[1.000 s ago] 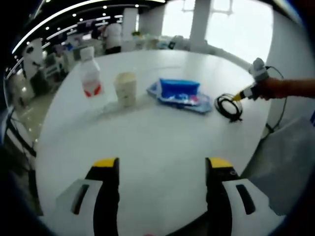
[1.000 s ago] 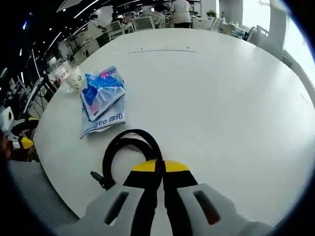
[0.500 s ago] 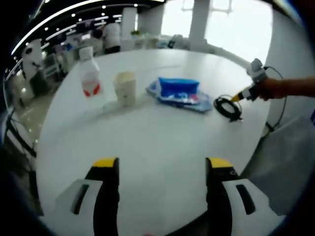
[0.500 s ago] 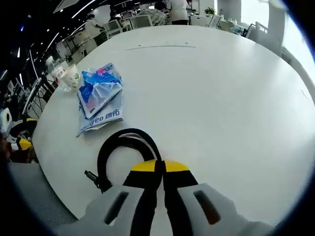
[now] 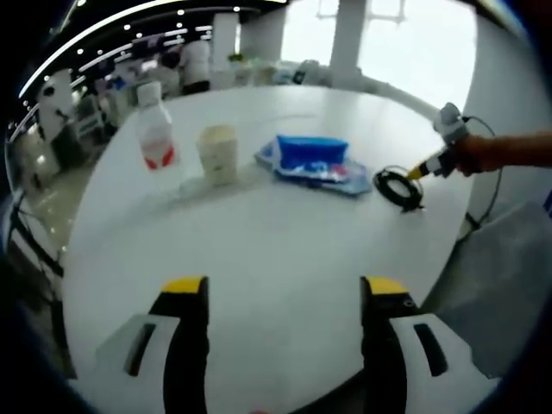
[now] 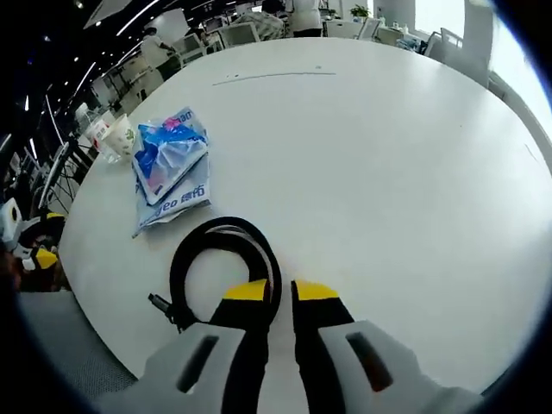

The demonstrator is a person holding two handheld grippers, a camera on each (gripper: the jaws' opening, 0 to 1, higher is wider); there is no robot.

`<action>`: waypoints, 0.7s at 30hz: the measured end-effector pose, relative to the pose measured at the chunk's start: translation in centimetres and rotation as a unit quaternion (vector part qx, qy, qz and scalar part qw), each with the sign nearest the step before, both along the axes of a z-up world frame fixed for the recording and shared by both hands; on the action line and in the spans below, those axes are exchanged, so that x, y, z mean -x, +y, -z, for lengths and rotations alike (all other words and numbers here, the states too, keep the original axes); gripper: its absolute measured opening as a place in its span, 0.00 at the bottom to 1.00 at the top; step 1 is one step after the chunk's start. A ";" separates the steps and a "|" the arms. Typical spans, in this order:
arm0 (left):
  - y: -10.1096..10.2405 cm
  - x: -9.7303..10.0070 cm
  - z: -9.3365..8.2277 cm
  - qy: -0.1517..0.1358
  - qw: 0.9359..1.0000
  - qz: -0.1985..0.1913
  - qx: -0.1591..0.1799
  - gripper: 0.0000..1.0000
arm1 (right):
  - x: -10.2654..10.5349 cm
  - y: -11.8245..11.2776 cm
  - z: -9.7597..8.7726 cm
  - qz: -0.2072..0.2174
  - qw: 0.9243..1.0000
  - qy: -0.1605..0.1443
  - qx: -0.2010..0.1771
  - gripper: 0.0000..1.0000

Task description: Arrange the tabletop items into an orderly group along one side of the table until the central work area is clear of visible clutter.

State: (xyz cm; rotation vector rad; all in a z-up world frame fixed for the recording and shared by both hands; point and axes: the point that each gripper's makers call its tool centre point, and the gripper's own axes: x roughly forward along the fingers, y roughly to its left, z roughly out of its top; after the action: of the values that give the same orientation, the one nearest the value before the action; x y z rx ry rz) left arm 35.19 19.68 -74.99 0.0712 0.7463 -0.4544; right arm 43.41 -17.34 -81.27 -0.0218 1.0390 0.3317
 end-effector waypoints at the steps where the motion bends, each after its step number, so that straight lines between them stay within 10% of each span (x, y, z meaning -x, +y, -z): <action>1: 0.0 0.0 0.0 0.000 1.000 0.000 0.001 0.68 | 0.1 -0.1 0.0 0.002 1.000 0.004 0.000 0.13; 21: -0.4 0.0 0.1 -0.002 1.000 0.009 -0.001 0.68 | -0.4 2.9 -4.0 0.006 0.998 -0.039 -0.052 0.30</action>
State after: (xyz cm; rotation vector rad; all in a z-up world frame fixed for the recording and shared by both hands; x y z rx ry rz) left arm 35.18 19.31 -75.04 0.0819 0.7424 -0.4707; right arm 43.77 -14.46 -77.29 0.0648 0.9433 0.3706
